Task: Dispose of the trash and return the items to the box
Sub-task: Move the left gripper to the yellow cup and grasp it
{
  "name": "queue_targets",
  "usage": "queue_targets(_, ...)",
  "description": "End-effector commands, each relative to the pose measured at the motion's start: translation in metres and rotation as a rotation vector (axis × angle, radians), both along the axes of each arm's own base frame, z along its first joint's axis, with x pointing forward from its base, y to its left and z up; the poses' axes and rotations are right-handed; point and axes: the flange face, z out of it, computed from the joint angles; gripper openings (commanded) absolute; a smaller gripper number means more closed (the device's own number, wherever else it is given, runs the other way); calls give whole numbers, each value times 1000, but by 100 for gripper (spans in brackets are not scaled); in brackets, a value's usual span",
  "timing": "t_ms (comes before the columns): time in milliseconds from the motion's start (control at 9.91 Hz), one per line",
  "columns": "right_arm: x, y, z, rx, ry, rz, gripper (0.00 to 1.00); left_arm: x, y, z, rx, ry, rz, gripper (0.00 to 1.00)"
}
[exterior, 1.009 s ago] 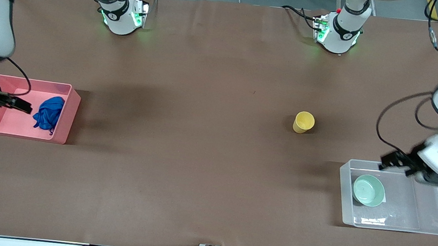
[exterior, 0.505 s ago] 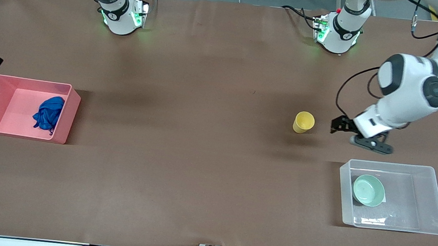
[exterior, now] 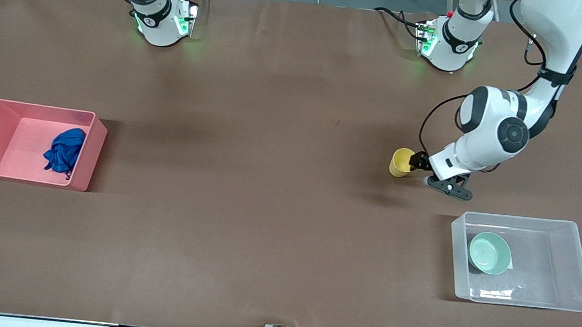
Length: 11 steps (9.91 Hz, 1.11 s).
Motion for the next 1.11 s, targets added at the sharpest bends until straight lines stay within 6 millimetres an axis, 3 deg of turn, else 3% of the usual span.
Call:
queue_targets(0,1,-6,1,0,7,53,100,-19,2,-18,22,28,-29,95)
queue_targets(202,0,-9,0,-1,17,41,100,-26,2,-28,25,50,-37,90)
queue_targets(303,-1,-9,1,0,20,41,100,-29,0,-36,25,65,-40,72)
queue_targets(404,-1,-9,1,0,20,41,100,-28,0,-39,25,68,-38,28)
queue_targets(505,-1,-8,1,0,20,42,100,-24,-2,-41,21,49,-36,1)
queue_targets(807,-1,-8,1,0,18,45,100,-20,-8,-38,13,12,-28,0)
queue_targets(1009,-2,-9,2,-5,16,43,100,-18,-9,-13,13,-12,-37,0)
